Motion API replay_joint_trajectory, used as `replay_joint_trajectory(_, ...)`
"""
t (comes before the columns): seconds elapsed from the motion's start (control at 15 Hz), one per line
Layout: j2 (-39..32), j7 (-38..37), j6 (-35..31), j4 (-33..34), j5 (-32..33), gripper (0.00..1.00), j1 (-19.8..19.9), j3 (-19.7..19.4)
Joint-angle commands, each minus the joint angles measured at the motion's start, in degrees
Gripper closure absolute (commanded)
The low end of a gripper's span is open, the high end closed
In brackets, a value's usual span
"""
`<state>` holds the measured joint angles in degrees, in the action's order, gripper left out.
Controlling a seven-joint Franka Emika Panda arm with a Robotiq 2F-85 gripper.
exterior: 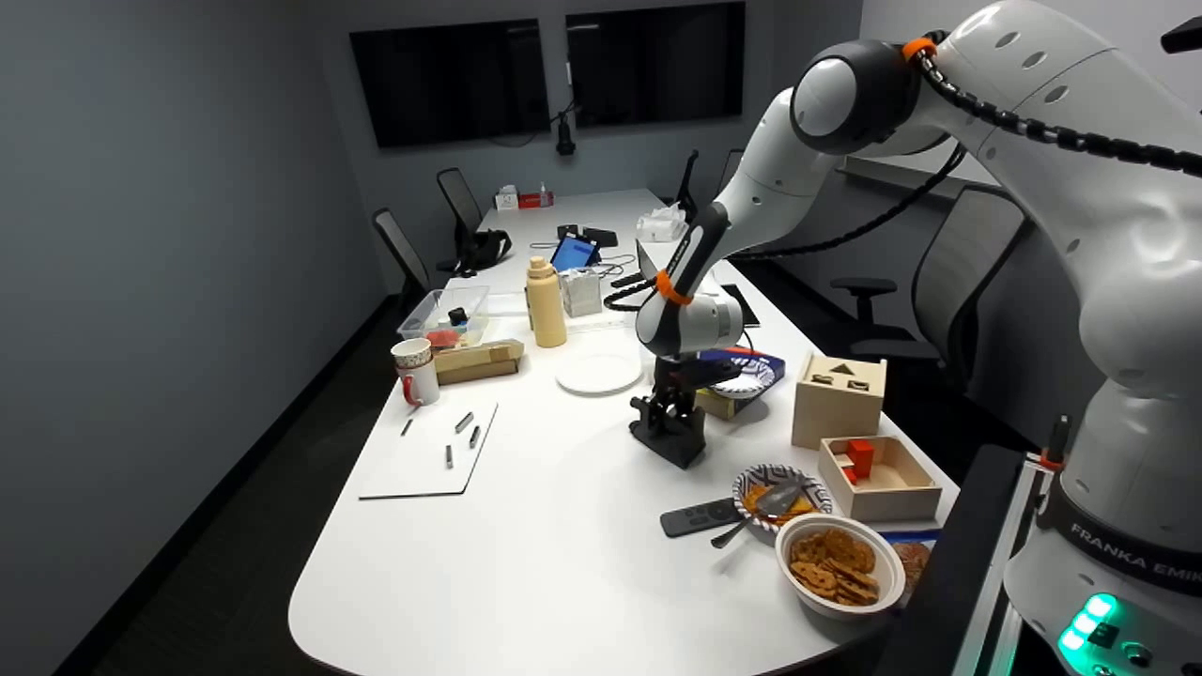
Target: Use the dark grey towel to wipe the table.
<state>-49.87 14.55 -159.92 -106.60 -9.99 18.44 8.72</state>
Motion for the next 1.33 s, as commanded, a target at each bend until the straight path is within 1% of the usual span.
replay_joint_trajectory(0.0,-2.7,0.6,3.3,4.5,-0.5,1.00,0.3,2.8)
replay_joint_trajectory(0.13,-2.0,0.8,5.7,3.9,-0.2,1.00,-0.3,3.5)
replay_joint_trajectory(0.33,1.3,-1.0,8.5,0.2,0.3,1.00,-2.6,1.8)
replay_joint_trajectory(0.4,2.3,0.0,9.4,-1.1,-0.2,1.00,-2.0,2.5)
replay_joint_trajectory(0.47,3.8,-0.2,9.8,-2.8,-0.3,1.00,-2.2,2.1)
replay_joint_trajectory(0.53,5.9,0.6,9.4,-5.3,-0.8,1.00,-1.6,3.0)
replay_joint_trajectory(0.73,12.7,2.2,7.1,-12.6,-1.1,1.00,-1.7,4.1)
replay_joint_trajectory(0.87,17.9,5.2,7.1,-17.6,-1.6,1.00,-1.4,6.4)
replay_joint_trajectory(1.0,22.5,9.1,8.3,-21.4,-3.3,1.00,-0.7,9.8)
replay_joint_trajectory(1.13,25.0,14.0,11.1,-23.6,-6.3,1.00,-0.3,13.7)
replay_joint_trajectory(1.27,25.5,18.9,14.2,-24.4,-10.1,1.00,-0.8,16.7)
